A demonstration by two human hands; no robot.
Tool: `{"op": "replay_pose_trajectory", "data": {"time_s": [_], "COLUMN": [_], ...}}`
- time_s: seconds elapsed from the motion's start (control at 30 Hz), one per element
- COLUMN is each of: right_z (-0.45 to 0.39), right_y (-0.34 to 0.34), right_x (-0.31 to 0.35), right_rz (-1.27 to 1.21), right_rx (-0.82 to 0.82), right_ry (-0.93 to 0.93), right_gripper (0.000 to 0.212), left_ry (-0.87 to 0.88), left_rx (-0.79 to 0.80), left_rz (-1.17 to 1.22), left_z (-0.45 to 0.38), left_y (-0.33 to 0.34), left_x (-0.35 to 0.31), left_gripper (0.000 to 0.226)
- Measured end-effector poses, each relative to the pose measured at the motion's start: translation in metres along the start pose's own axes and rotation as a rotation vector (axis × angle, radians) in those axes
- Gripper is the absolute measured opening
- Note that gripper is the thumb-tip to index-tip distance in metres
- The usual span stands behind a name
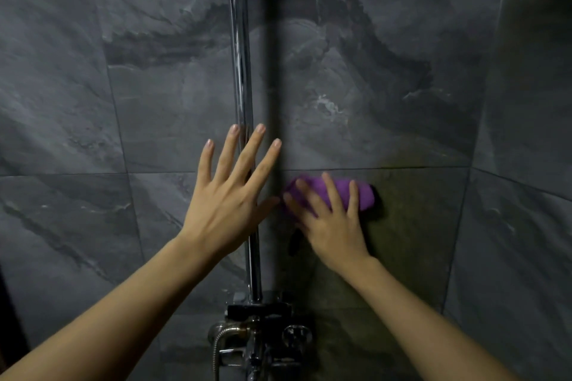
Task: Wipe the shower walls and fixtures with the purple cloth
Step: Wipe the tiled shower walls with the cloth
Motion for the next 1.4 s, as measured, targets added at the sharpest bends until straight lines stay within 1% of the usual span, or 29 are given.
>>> {"op": "replay_pose_trajectory", "data": {"time_s": [0.07,0.17,0.23,0.33,0.43,0.5,0.63,0.7,0.77,0.87,0.9,0.97,1.07,1.17,1.23,1.3,1.33,1.4], "right_z": [0.038,0.067,0.058,0.023,0.001,0.005,0.049,0.065,0.060,0.025,0.013,-0.004,0.002,0.043,0.075,0.093,0.092,0.069], "right_y": [0.007,0.005,-0.003,-0.018,-0.023,-0.021,-0.010,-0.010,-0.017,-0.028,-0.030,-0.033,-0.030,-0.019,-0.012,-0.008,-0.009,-0.015], "right_x": [0.009,-0.018,-0.052,-0.100,-0.116,-0.107,-0.086,-0.099,-0.128,-0.174,-0.183,-0.188,-0.177,-0.147,-0.128,-0.122,-0.125,-0.144], "right_rz": [0.007,0.047,0.069,0.042,0.027,0.029,0.069,0.087,0.068,0.005,-0.015,-0.018,0.016,0.027,0.035,0.040,0.032,0.015], "right_rx": [0.043,0.054,0.040,-0.008,-0.037,-0.039,0.036,0.059,0.040,0.004,-0.007,-0.034,-0.053,-0.045,-0.013,0.020,0.023,0.002], "right_ry": [-0.096,-0.062,0.038,0.243,0.347,0.329,0.090,0.069,0.191,0.471,0.526,0.572,0.539,0.415,0.311,0.253,0.266,0.375], "right_gripper": [0.069,0.063,0.060,0.059,0.059,0.059,0.061,0.063,0.063,0.061,0.061,0.061,0.061,0.060,0.061,0.060,0.059,0.058], "left_ry": [0.006,0.008,0.029,0.047,0.041,0.046,0.057,0.072,0.093,0.105,0.105,0.098,0.109,0.143,0.167,0.192,0.203,0.213], "left_rx": [0.018,0.029,0.020,0.021,0.031,0.035,0.035,0.006,-0.017,-0.043,-0.054,-0.085,-0.120,-0.154,-0.189,-0.211,-0.218,-0.226], "left_rz": [0.008,0.015,0.023,0.021,0.006,-0.004,-0.007,-0.008,-0.006,-0.005,-0.006,-0.022,-0.046,-0.057,-0.068,-0.082,-0.092,-0.101], "left_z": [0.005,0.012,0.015,0.015,0.011,0.008,0.007,0.004,-0.001,-0.011,-0.016,-0.025,-0.033,-0.033,-0.032,-0.031,-0.031,-0.031], "left_y": [0.008,0.017,0.019,0.023,0.027,0.030,0.034,0.033,0.031,0.028,0.026,0.022,0.018,0.018,0.018,0.018,0.018,0.018], "left_x": [-0.005,-0.012,-0.020,-0.028,-0.033,-0.037,-0.045,-0.048,-0.051,-0.048,-0.046,-0.039,-0.035,-0.036,-0.037,-0.038,-0.039,-0.041], "left_gripper": [0.082,0.090,0.092,0.091,0.087,0.080,0.078,0.079,0.083,0.081,0.080,0.078,0.077,0.072,0.070,0.069,0.068,0.068]}}
Point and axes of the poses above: each hand's wrist, its own z-axis away from the middle knuckle, its own y-axis out of the palm, x = y × z, the point moved 10 cm from there along -z, towards the middle knuckle, and after that the axes turned 12 degrees about -x, right-handed, at the moved point
